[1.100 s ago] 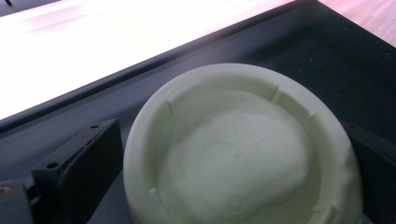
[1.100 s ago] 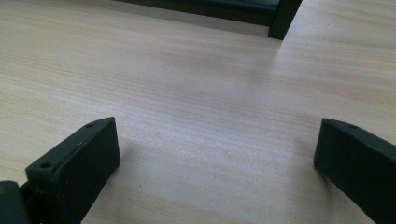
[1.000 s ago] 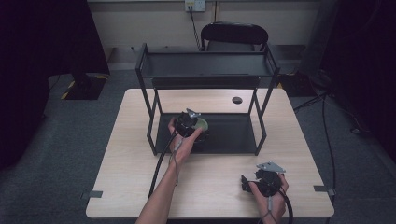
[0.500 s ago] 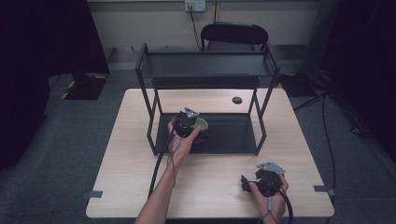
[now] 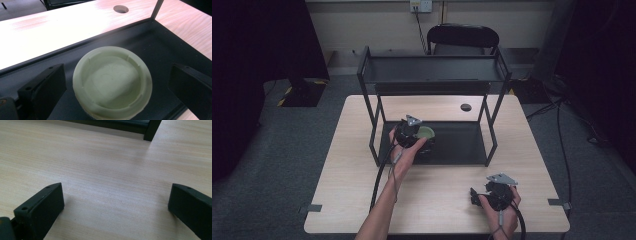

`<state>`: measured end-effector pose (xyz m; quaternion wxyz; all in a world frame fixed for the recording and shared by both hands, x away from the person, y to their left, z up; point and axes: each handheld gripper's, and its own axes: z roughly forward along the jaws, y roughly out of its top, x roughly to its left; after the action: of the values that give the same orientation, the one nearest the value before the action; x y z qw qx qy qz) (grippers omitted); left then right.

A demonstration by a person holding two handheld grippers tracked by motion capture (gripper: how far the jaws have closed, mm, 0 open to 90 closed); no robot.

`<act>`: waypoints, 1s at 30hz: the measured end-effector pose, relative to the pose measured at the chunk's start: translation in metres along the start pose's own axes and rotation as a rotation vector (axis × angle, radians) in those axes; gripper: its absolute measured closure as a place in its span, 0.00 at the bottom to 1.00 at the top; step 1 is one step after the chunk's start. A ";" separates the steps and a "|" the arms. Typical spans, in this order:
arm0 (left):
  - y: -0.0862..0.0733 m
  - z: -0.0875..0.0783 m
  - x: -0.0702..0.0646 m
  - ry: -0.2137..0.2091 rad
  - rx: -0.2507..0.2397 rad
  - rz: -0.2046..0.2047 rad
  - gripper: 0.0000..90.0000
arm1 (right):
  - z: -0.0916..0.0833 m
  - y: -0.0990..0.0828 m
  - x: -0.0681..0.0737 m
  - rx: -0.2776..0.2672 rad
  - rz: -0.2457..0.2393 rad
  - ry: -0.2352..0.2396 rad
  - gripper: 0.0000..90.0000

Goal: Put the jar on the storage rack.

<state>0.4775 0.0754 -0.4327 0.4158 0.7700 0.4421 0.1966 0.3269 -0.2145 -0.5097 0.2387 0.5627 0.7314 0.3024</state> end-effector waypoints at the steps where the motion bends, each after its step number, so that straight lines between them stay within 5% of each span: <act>1: 0.000 -0.001 0.000 0.004 -0.001 -0.001 0.02 | 0.000 0.000 0.000 0.000 0.000 0.000 0.00; 30: -0.017 -0.032 0.007 0.051 -0.016 -0.013 0.02 | 0.000 0.000 0.000 0.000 0.001 0.000 0.00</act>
<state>0.4509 0.1005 -0.4287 0.4119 0.7586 0.4558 0.2169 0.3269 -0.2145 -0.5096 0.2385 0.5629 0.7312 0.3025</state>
